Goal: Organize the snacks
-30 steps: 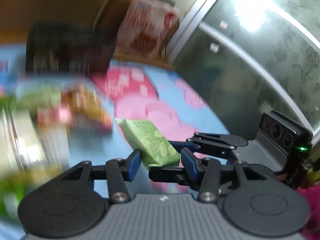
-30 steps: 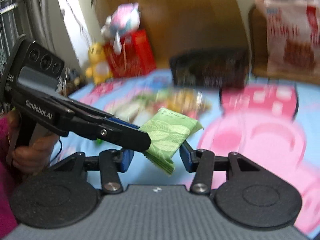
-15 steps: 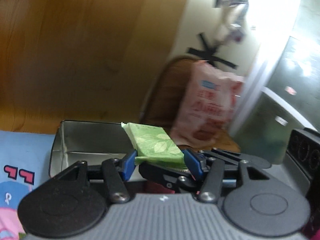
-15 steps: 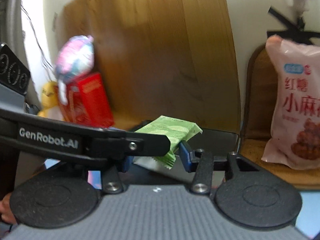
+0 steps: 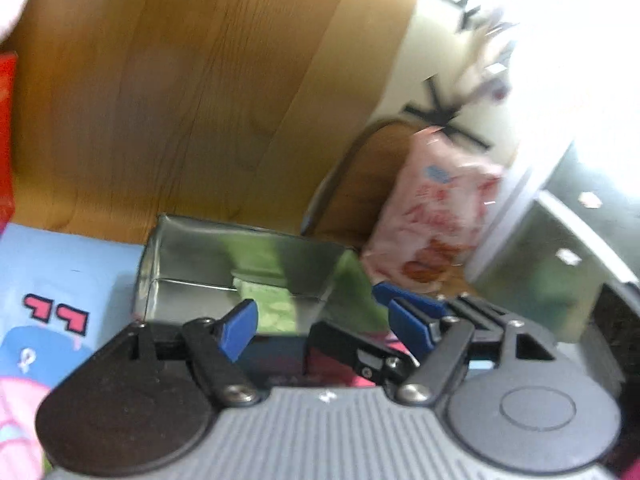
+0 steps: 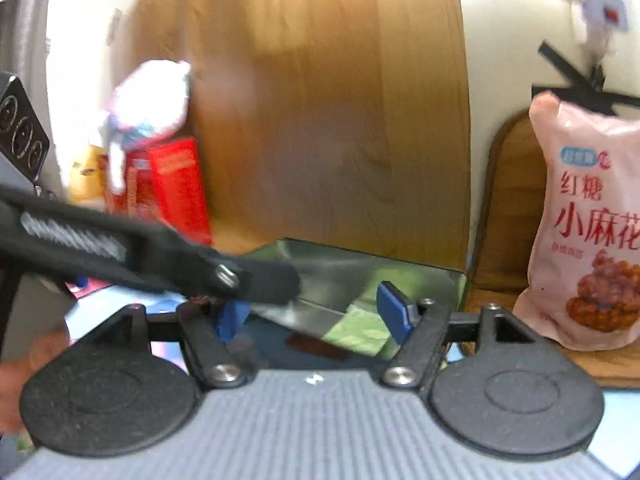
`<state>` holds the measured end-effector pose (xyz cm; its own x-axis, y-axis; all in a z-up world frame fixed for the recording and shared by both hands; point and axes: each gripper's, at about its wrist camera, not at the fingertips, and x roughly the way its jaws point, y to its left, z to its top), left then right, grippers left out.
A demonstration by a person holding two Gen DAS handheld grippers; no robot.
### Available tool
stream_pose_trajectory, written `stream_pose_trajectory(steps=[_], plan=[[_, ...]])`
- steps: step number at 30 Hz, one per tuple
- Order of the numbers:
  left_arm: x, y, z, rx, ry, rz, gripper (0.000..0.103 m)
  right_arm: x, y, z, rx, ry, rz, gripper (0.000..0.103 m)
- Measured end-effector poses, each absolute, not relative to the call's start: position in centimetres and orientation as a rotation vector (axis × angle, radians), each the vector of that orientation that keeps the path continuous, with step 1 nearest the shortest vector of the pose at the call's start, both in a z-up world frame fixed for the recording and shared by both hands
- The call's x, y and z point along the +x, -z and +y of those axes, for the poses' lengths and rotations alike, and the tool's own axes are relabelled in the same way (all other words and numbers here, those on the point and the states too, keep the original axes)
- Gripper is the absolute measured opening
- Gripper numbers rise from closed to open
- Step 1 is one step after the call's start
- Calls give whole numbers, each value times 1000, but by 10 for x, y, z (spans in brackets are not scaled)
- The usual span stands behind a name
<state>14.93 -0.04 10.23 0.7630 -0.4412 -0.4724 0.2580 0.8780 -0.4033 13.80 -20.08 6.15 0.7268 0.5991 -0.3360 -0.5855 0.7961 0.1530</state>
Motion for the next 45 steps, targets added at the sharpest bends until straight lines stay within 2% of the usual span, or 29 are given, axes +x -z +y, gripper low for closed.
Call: stream_pose_trajectory(steps=[4, 8, 10, 12, 19, 26, 27, 28, 29, 30, 34, 38, 39, 42, 43, 44, 45], plan=[[81, -104, 32, -323, 383, 522, 80, 101, -50, -195, 70, -768, 464, 72], [25, -83, 62, -284, 288, 539, 80, 67, -22, -170, -21, -800, 533, 71], [6, -66, 76, -280, 238, 583, 75, 55, -11, -158, -87, -784, 541, 68], [-11, -50, 96, -331, 212, 629, 66, 43, -14, -158, -87, -768, 521, 66], [-41, -21, 142, -527, 240, 653, 65, 2, -29, -149, -126, -836, 470, 66], [-22, -30, 127, -532, 334, 632, 65, -4, -11, -114, -196, -861, 523, 66], [-17, -30, 123, -522, 342, 639, 65, -6, -9, -110, -218, -856, 499, 64], [-13, -28, 117, -513, 345, 651, 65, -9, -7, -105, -262, -838, 467, 58], [-9, -26, 112, -506, 344, 669, 60, -11, -5, -99, -309, -820, 445, 51], [-4, -23, 108, -503, 347, 690, 55, -12, -3, -95, -343, -822, 439, 41], [0, -17, 96, -487, 324, 694, 50, -12, 0, -98, -358, -780, 436, 35], [-4, -31, 83, -484, 387, 653, 49, 17, -8, -141, 5, -809, 577, 27], [-4, -38, 78, -473, 421, 635, 49, 26, -8, -157, 138, -827, 608, 21], [4, -56, 55, -426, 511, 624, 50, 53, -1, -204, 497, -781, 644, 19], [6, -61, 50, -398, 508, 612, 50, 59, -1, -214, 540, -716, 642, 17], [8, -66, 47, -375, 495, 592, 52, 64, -1, -221, 552, -658, 642, 11], [9, -70, 49, -372, 477, 569, 54, 67, -2, -227, 547, -616, 636, 11]])
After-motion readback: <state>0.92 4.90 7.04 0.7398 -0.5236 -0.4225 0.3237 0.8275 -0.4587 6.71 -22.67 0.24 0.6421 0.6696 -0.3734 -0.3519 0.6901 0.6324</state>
